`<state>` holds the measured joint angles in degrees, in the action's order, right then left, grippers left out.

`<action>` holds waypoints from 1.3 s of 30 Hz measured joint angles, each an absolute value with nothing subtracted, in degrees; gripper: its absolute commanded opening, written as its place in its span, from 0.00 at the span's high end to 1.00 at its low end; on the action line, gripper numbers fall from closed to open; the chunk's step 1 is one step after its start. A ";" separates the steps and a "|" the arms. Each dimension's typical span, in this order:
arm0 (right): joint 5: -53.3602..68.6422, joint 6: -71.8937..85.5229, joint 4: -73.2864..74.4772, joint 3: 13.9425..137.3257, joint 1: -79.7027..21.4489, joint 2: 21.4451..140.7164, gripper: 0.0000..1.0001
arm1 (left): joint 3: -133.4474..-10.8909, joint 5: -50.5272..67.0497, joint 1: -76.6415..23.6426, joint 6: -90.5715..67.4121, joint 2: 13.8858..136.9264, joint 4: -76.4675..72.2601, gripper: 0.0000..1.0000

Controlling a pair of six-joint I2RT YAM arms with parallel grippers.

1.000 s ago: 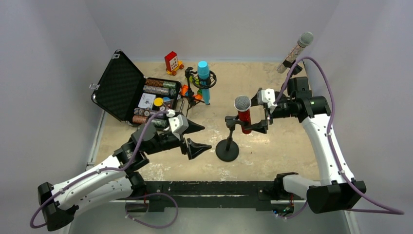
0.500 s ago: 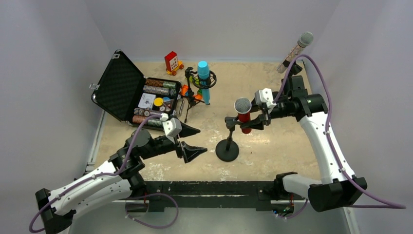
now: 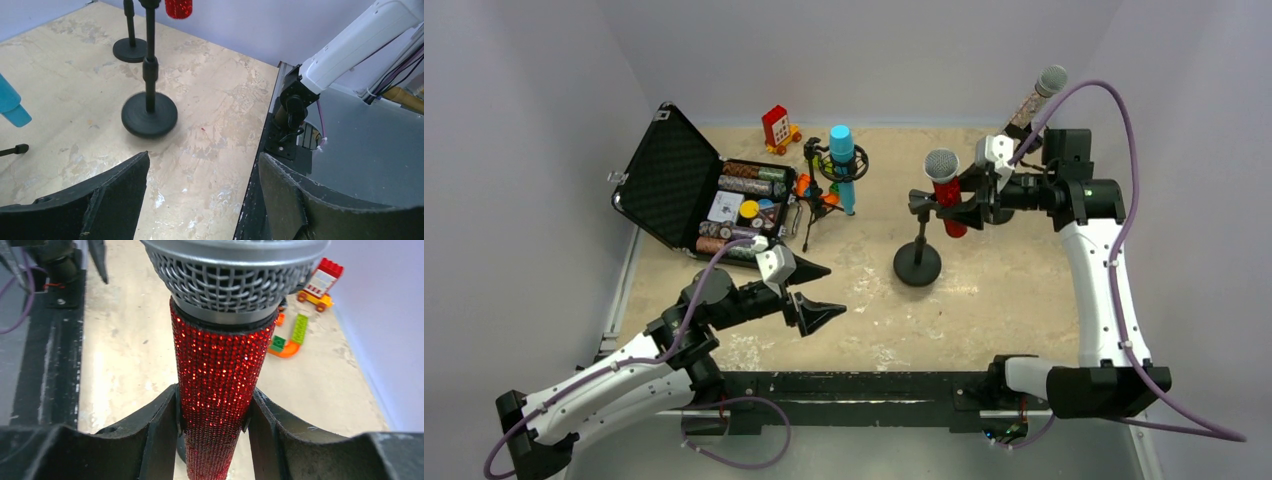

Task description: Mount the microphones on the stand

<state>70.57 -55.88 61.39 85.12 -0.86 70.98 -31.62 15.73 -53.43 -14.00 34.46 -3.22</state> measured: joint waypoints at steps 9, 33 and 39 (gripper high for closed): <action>62.85 -38.00 41.50 85.34 -0.25 71.72 0.74 | -31.62 13.58 -53.43 -14.00 31.79 -0.54 0.16; 46.96 -19.27 12.05 84.12 -0.30 86.19 0.69 | -29.76 8.45 -53.43 -14.39 25.82 5.39 0.16; 46.06 -19.55 10.68 81.43 -0.21 86.48 0.49 | -29.10 7.55 -53.43 -14.35 25.54 6.33 0.16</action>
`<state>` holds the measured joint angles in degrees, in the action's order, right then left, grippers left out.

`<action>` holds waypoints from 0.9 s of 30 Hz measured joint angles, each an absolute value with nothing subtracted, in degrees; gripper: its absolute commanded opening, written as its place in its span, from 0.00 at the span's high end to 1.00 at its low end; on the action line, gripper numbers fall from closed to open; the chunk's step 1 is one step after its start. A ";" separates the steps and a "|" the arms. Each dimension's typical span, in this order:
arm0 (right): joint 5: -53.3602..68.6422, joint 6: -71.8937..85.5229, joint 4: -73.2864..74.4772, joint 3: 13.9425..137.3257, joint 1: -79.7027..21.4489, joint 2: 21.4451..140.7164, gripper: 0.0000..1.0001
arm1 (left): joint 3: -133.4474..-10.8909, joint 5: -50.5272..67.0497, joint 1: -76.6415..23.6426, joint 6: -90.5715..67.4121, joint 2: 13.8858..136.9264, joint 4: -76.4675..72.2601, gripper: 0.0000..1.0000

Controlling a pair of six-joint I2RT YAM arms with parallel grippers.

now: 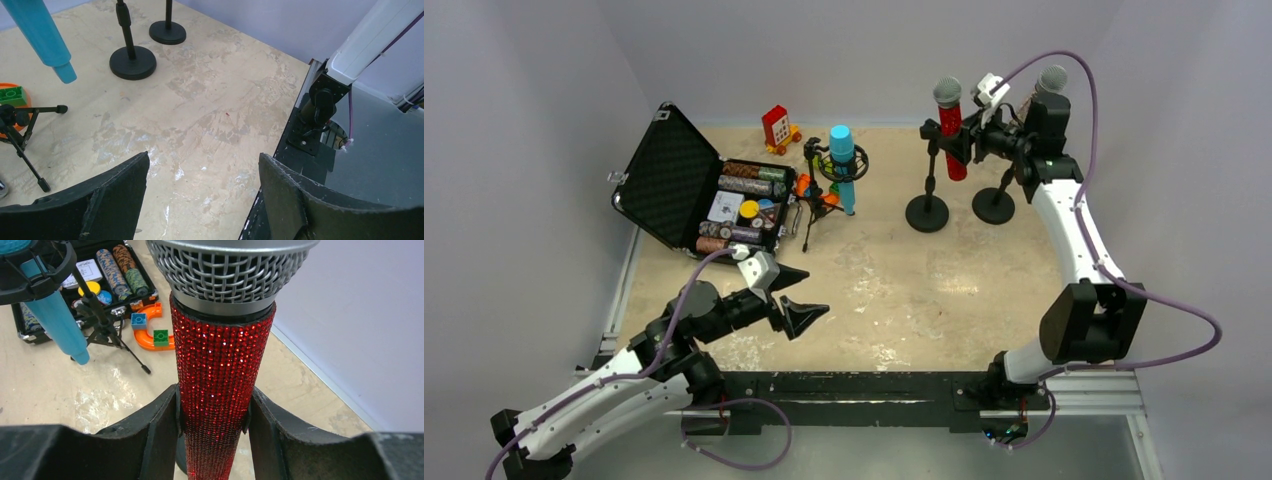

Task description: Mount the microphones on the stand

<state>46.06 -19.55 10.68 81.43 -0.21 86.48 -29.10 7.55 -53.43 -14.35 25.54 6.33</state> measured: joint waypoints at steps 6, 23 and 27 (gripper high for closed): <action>46.83 -20.34 10.70 79.92 1.28 84.68 0.21 | -29.10 6.50 -53.43 -14.17 26.20 7.70 0.16; 47.53 -21.69 16.56 74.04 9.72 65.67 0.10 | -34.48 -4.38 -53.43 -14.13 25.56 20.49 0.03; 46.98 -20.29 19.27 70.65 11.73 57.45 0.02 | -41.28 -10.61 -53.08 -13.96 26.30 26.00 0.01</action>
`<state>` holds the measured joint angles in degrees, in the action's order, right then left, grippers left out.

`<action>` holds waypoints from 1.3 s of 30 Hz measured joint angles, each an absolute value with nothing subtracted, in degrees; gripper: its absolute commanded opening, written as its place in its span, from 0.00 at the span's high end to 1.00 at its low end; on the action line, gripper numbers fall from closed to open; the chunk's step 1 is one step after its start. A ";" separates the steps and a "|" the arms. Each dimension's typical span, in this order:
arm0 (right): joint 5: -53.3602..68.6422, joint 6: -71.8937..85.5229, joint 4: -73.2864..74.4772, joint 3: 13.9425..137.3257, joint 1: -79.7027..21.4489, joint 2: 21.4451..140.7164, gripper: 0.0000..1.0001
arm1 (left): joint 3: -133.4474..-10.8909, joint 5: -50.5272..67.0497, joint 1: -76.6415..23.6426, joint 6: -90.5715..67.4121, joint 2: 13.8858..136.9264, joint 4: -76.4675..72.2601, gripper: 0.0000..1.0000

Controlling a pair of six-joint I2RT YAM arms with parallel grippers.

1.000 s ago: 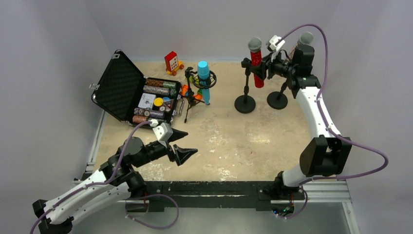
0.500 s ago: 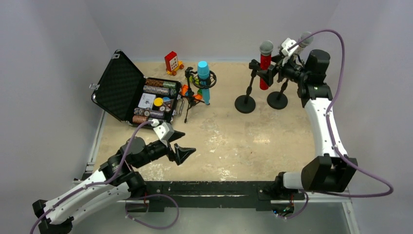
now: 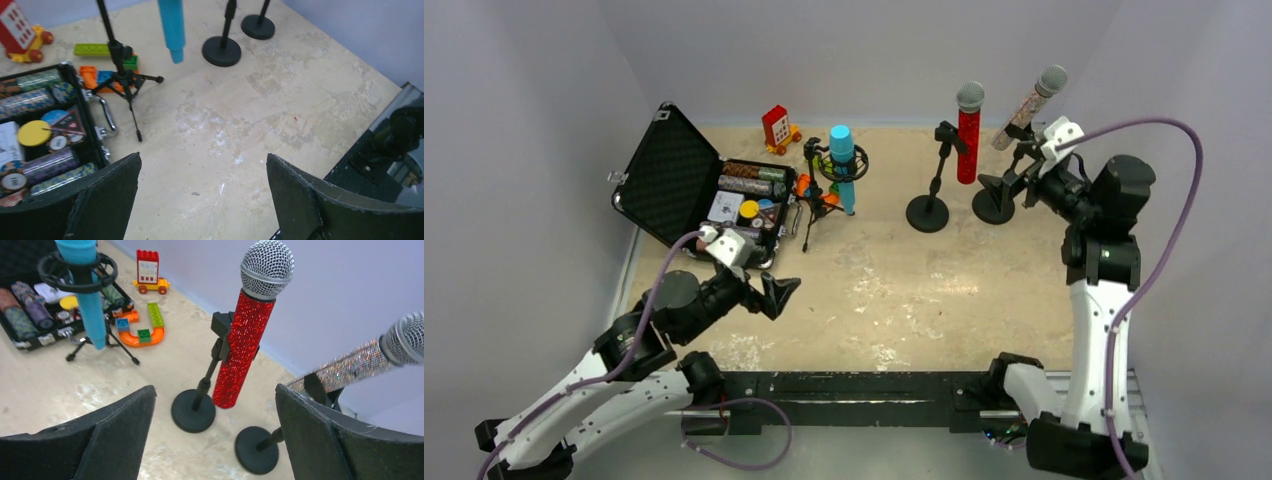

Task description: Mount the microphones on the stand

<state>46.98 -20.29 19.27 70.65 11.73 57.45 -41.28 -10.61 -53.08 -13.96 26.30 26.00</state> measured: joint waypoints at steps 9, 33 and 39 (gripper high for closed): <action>43.27 -8.71 23.11 63.35 12.80 40.03 0.01 | -56.07 -13.43 -40.53 -11.33 32.25 32.91 0.00; 21.74 2.94 33.52 59.05 12.82 22.20 0.01 | -59.66 -5.30 -34.87 -18.72 24.23 39.13 0.00; 20.80 3.03 33.67 58.33 12.82 20.97 0.01 | -59.66 -5.30 -34.87 -18.94 22.35 42.44 0.01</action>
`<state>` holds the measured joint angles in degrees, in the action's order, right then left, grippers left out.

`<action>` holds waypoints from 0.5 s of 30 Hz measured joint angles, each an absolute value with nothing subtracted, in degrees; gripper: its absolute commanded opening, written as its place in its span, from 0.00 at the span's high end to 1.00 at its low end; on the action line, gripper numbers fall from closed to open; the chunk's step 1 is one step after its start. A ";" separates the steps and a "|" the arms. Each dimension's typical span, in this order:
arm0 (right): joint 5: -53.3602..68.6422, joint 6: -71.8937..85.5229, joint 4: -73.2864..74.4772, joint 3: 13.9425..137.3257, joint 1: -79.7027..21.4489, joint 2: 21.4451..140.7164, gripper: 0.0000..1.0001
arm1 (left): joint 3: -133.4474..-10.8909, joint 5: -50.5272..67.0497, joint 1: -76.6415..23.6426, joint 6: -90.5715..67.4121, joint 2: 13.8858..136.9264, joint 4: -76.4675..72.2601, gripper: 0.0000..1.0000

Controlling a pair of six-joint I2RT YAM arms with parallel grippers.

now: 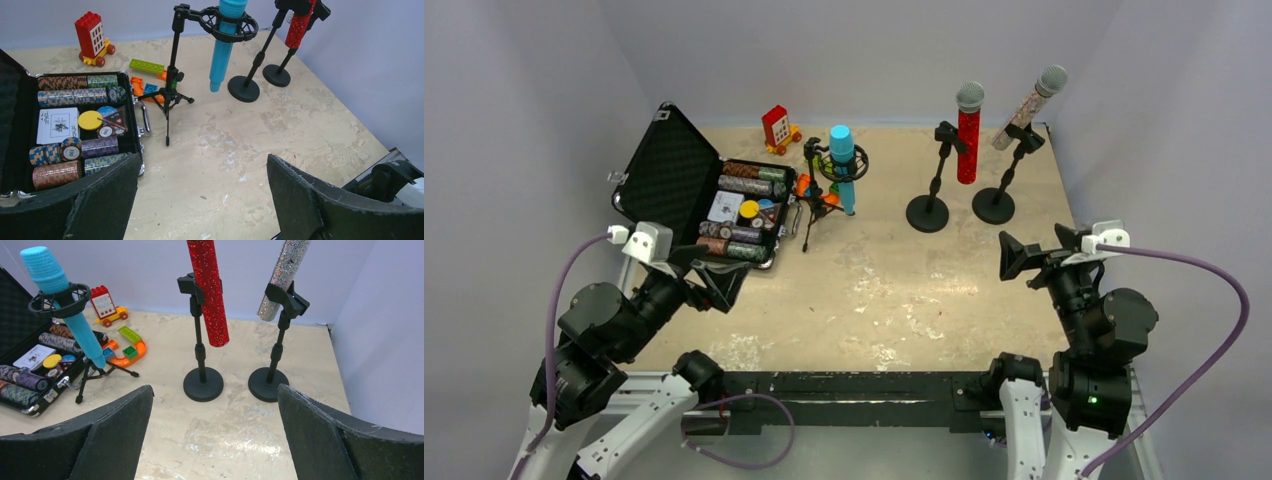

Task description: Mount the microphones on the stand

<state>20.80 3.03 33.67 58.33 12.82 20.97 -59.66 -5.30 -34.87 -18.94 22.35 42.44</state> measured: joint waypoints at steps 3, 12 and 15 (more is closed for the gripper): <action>20.45 3.01 33.80 57.58 12.82 20.21 0.01 | -59.66 -5.30 -34.87 -18.96 21.21 43.22 0.01; 20.36 2.66 33.89 56.64 12.82 18.72 0.01 | -59.66 -5.32 -34.87 -18.96 20.64 45.34 0.01; 20.36 2.59 33.91 56.60 12.82 18.61 0.01 | -59.64 -5.32 -34.87 -18.96 20.60 45.58 0.01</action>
<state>20.36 2.59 33.91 56.60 12.82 18.61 -59.64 -5.32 -34.87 -18.96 20.60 45.58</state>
